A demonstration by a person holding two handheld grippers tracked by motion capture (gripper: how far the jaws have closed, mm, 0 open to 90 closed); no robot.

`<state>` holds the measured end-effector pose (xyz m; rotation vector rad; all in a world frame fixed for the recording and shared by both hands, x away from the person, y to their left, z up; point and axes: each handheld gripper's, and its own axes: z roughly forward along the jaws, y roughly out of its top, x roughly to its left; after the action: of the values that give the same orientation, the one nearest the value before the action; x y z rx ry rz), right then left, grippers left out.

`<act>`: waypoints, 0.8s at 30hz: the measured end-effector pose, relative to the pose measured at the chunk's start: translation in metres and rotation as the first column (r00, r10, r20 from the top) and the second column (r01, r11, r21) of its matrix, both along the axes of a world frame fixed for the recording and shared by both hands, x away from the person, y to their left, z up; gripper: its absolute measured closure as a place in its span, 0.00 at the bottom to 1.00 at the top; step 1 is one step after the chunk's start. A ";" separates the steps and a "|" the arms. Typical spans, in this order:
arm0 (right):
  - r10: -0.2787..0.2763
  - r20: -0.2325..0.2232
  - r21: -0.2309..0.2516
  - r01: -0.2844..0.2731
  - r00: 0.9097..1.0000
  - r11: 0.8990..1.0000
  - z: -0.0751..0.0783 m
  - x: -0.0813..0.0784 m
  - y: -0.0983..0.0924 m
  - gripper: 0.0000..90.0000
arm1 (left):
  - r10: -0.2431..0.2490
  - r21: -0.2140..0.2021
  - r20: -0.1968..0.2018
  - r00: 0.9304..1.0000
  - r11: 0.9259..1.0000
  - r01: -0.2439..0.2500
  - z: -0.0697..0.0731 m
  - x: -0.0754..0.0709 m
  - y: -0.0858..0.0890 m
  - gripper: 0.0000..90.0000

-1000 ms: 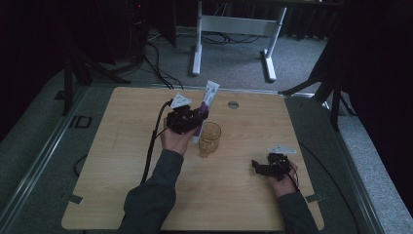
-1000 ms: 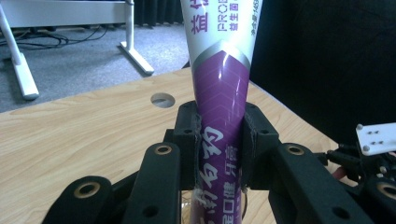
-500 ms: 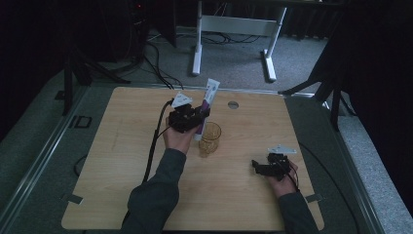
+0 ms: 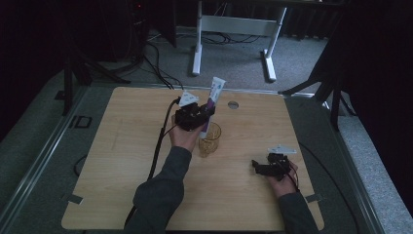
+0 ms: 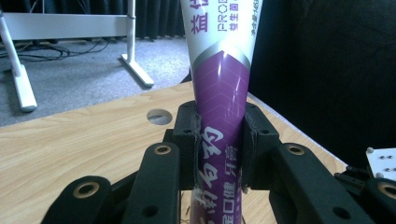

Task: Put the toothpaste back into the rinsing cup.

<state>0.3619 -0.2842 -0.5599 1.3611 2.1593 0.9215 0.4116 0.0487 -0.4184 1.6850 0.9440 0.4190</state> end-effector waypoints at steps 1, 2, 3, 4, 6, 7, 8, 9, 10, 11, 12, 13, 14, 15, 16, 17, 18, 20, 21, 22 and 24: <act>0.000 0.000 0.000 0.000 1.000 1.000 0.000 0.000 0.000 0.17 | -0.004 0.004 0.000 1.000 1.000 0.004 0.000 0.001 -0.001 0.79; 0.000 0.000 0.000 0.000 1.000 1.000 0.000 0.000 0.000 0.17 | -0.007 0.008 0.001 1.000 1.000 0.007 0.000 0.002 -0.003 0.79; 0.000 0.000 -0.001 0.000 1.000 1.000 0.000 0.000 0.000 0.17 | -0.007 0.009 0.005 1.000 1.000 0.007 0.000 0.002 -0.004 0.79; 0.000 0.000 -0.001 0.000 1.000 1.000 0.000 0.000 0.000 0.17 | -0.007 0.007 0.008 1.000 1.000 0.007 0.000 0.003 -0.005 0.79; 0.001 0.001 -0.001 -0.001 1.000 1.000 0.000 0.000 0.000 0.17 | -0.004 -0.007 0.005 1.000 1.000 0.004 -0.002 0.004 -0.006 0.79; 0.000 0.000 -0.001 0.000 1.000 1.000 0.000 0.000 0.000 0.17 | -0.001 -0.004 0.005 1.000 1.000 0.001 -0.003 0.004 -0.006 0.79; -0.001 0.000 0.001 0.001 1.000 1.000 0.000 0.000 0.000 0.17 | 0.001 0.002 0.006 1.000 1.000 -0.001 -0.004 0.005 -0.007 0.79; -0.001 0.000 0.001 0.001 1.000 1.000 0.000 0.000 0.000 0.17 | 0.001 0.005 0.004 1.000 1.000 -0.001 -0.005 0.005 -0.008 0.79; -0.001 0.000 0.000 0.001 1.000 1.000 0.000 0.000 0.000 0.17 | 0.001 0.006 0.002 1.000 1.000 -0.001 -0.006 0.006 -0.009 0.79; 0.000 0.000 0.000 0.000 1.000 1.000 0.000 0.000 0.000 0.17 | 0.002 0.006 0.000 1.000 1.000 -0.002 -0.007 0.007 -0.010 0.79; 0.000 0.000 0.000 0.000 1.000 1.000 0.000 0.000 0.000 0.17 | 0.002 0.007 -0.002 1.000 1.000 -0.002 -0.008 0.008 -0.010 0.79; 0.000 0.000 0.000 0.000 1.000 1.000 0.000 0.000 0.000 0.17 | 0.001 0.008 -0.001 1.000 1.000 -0.001 -0.009 0.008 -0.010 0.79; 0.000 0.000 0.000 0.000 1.000 1.000 0.000 0.000 0.000 0.17 | 0.003 0.007 -0.002 1.000 1.000 -0.003 -0.010 0.009 -0.011 0.79; 0.000 0.000 0.000 0.000 1.000 1.000 0.000 0.000 0.000 0.17 | 0.003 0.008 -0.004 1.000 1.000 -0.003 -0.010 0.010 -0.011 0.79; -0.001 0.000 0.000 0.001 1.000 1.000 0.000 0.000 0.000 0.17 | 0.005 0.005 -0.007 1.000 1.000 -0.005 -0.011 0.011 -0.011 0.79; -0.001 0.000 0.000 0.001 1.000 1.000 0.000 0.000 0.000 0.17 | 0.006 0.006 -0.012 1.000 1.000 -0.006 -0.012 0.012 -0.011 0.79; -0.001 0.000 -0.001 0.001 1.000 1.000 0.000 0.000 0.000 0.17 | 0.009 0.006 -0.016 1.000 1.000 -0.008 -0.013 0.012 -0.011 0.79; -0.001 -0.001 -0.001 0.001 1.000 1.000 0.000 0.000 0.000 0.17 | 0.013 0.009 -0.017 1.000 1.000 -0.013 -0.015 0.014 -0.012 0.79; -0.001 0.000 0.000 0.001 1.000 1.000 0.000 0.000 0.000 0.17 | 0.013 0.010 -0.018 1.000 1.000 -0.013 -0.015 0.015 -0.012 0.79; -0.001 0.000 0.000 0.001 1.000 1.000 0.000 0.000 0.000 0.17 | 0.013 0.012 -0.019 1.000 1.000 -0.013 -0.016 0.015 -0.012 0.79; -0.001 0.000 0.000 0.001 1.000 1.000 0.000 0.000 0.000 0.17 | 0.012 0.014 -0.022 1.000 1.000 -0.012 -0.018 0.016 -0.013 0.78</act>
<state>0.3618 -0.2841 -0.5599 1.3622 2.1581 0.9212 0.4281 0.0359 -0.4367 1.7008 0.9697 0.4166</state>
